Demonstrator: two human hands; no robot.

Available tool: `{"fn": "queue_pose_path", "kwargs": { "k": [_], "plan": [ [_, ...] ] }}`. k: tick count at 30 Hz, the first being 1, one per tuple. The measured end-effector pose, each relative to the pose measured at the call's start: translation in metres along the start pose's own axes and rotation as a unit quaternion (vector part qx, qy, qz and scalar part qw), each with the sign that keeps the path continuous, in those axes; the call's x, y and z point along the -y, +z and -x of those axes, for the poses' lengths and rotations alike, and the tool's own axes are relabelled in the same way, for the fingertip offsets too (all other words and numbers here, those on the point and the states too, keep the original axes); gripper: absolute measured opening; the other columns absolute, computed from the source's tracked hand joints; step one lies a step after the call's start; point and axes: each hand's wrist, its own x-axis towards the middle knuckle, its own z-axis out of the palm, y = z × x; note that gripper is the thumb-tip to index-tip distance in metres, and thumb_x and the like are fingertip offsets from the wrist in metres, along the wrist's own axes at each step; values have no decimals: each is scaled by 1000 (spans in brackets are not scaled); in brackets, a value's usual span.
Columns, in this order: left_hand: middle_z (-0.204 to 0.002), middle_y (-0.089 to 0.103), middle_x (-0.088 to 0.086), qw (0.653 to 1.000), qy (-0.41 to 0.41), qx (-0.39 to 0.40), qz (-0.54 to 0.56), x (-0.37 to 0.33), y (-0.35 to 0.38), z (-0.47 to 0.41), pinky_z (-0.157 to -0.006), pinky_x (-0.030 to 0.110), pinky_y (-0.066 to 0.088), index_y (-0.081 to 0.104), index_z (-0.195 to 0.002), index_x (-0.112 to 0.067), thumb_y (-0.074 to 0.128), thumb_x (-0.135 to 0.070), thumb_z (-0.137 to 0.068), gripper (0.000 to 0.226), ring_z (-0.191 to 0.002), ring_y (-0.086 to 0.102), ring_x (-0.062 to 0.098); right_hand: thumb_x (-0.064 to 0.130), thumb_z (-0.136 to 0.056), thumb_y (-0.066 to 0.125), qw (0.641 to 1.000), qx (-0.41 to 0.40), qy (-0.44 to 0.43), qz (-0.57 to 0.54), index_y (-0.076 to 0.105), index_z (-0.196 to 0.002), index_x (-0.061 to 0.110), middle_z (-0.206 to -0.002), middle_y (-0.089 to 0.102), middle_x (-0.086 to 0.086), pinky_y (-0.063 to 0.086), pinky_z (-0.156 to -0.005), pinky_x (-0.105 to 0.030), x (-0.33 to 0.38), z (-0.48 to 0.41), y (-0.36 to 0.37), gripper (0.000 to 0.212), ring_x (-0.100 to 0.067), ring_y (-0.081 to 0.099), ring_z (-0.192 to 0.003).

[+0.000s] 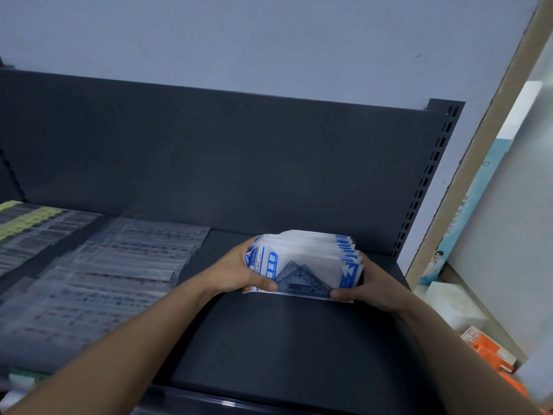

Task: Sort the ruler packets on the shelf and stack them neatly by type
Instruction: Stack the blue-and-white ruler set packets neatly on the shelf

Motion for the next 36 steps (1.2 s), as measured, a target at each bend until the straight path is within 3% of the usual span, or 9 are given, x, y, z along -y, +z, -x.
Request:
{"fn": "queue_pose_path", "kwargs": {
  "k": [4, 9, 11, 15, 19, 24, 29, 33, 36],
  "plan": [
    [-80, 69, -14, 1000, -3, -10, -7, -2, 0, 0, -62, 15, 48, 57, -118, -23, 80, 13, -63, 69, -72, 62, 3, 16, -65, 89, 1000, -1, 0, -10, 41, -129, 33, -123, 60, 14, 44, -101, -28, 1, 2, 1, 82, -4, 57, -112],
    [-117, 66, 1, 998, -16, -11, 65, -25, -13, -3, -80, 23, 54, 49, -130, -24, 86, -25, -46, 92, -96, 68, 11, 11, -63, 89, 1000, -18, -7, -25, 47, -130, 28, -122, 65, 12, 47, -100, -29, -1, 3, 3, 81, -6, 61, -110],
    [-130, 57, -5, 998, -12, -16, -53, -46, -16, -8, -95, 27, 49, 40, -138, -34, 84, -46, -42, 106, -110, 62, 8, 11, -64, 89, 999, -18, -11, -26, 47, -130, 28, -121, 65, 12, 47, -97, -25, 0, 4, 3, 80, -4, 62, -109],
    [-141, 45, -10, 858, -42, 69, -507, -83, 6, -24, -111, 42, 23, 17, -148, -39, 73, -76, -50, 119, -132, 41, 16, 10, -64, 88, 1000, -12, -5, -26, 48, -128, 29, -119, 65, 12, 48, -92, -20, 3, 5, 3, 78, -2, 63, -105],
    [-109, 58, -6, 751, -49, 73, -655, -90, 17, -32, -103, 48, 22, 43, -125, -25, 63, -86, -50, 99, -107, 55, 18, 9, -66, 87, 1000, -10, -2, -22, 48, -129, 29, -117, 65, 15, 47, -81, -8, 6, 7, 5, 77, 2, 62, -103],
    [-116, 58, -6, 806, -15, 67, -588, -85, 21, -38, -92, 40, 44, 31, -129, -21, 75, -76, -47, 108, -98, 56, 18, 11, -67, 86, 1000, -7, 8, -22, 48, -130, 28, -115, 64, 16, 45, -77, -6, 11, 10, 4, 76, 3, 61, -101],
    [-106, 55, -4, 773, -12, 51, -632, -72, 24, -34, -72, 34, 37, 41, -111, -21, 75, -74, -51, 87, -98, 56, 21, 3, -69, 83, 999, 5, 18, -44, 42, -136, 22, -119, 63, 10, 49, -80, -12, 12, 11, 5, 81, -3, 62, -104],
    [-108, 47, -5, 781, -17, 46, -622, -67, 29, -29, -71, 33, 40, 40, -114, -23, 78, -70, -50, 88, -95, 48, 18, -17, -80, 59, 960, -66, 47, -267, 31, -147, 14, -134, 55, -10, 51, -95, -41, 15, 8, 14, 80, -28, 60, -114],
    [-106, 52, -4, 780, -11, 40, -624, -67, 32, -27, -65, 31, 37, 39, -112, -21, 80, -65, -53, 84, -86, 45, 17, -23, -79, 45, 947, -74, 51, -308, 52, -129, 9, -118, 65, -15, 55, -82, -40, 23, 9, 29, 59, -29, 64, -101]
  ]
}}
